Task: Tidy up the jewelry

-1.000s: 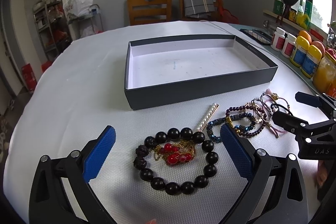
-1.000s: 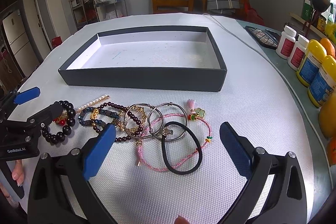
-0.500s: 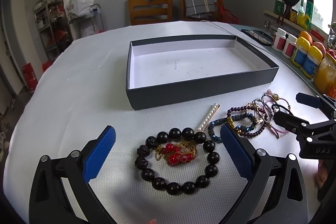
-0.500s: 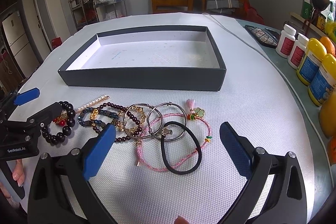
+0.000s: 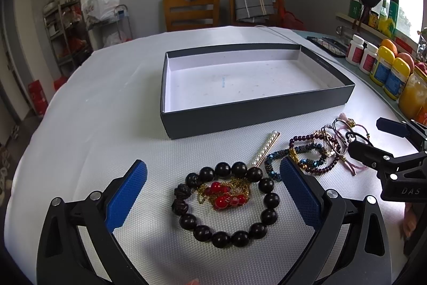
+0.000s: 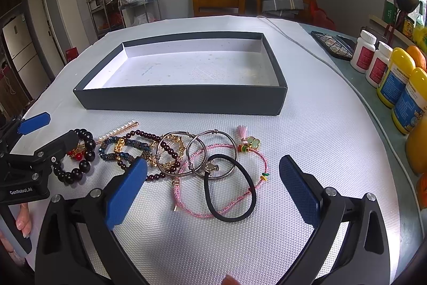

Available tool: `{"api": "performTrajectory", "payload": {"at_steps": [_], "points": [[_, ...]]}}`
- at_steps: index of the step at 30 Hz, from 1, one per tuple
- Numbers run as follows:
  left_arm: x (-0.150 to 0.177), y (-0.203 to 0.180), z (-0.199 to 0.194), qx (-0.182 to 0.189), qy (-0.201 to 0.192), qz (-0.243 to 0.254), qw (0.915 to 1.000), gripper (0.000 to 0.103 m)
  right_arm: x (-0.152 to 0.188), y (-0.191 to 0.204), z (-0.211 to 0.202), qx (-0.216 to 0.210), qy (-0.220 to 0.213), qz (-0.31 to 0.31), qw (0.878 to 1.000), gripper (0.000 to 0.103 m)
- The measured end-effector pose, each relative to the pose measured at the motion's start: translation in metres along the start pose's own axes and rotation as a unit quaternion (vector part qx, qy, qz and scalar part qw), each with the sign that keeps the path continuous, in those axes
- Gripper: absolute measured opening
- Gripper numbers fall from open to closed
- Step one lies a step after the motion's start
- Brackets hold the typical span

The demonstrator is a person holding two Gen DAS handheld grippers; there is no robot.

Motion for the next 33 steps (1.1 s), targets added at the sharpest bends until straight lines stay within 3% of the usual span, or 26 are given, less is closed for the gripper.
{"api": "performTrajectory", "payload": {"at_steps": [27, 33], "points": [[0.0004, 0.0016, -0.0011, -0.001, -0.002, 0.000, 1.0000, 0.101, -0.0001, -0.0014, 0.0000, -0.001, -0.002, -0.001, 1.000, 0.098], [0.0032, 0.0022, -0.0013, 0.034, 0.002, -0.007, 0.9994, 0.101, -0.0012, 0.0020, -0.0037, -0.012, -0.009, -0.009, 1.000, 0.098]]}}
Point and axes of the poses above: each gripper's, at about its wrist camera, not at the fingertips, and z roughly the way its jaws point, y to its left, x to its underside, the point moved 4 cm from there along z, roughly the way its jaws point, and after that the axes turned 10 degrees about x, right-handed, at the moved point
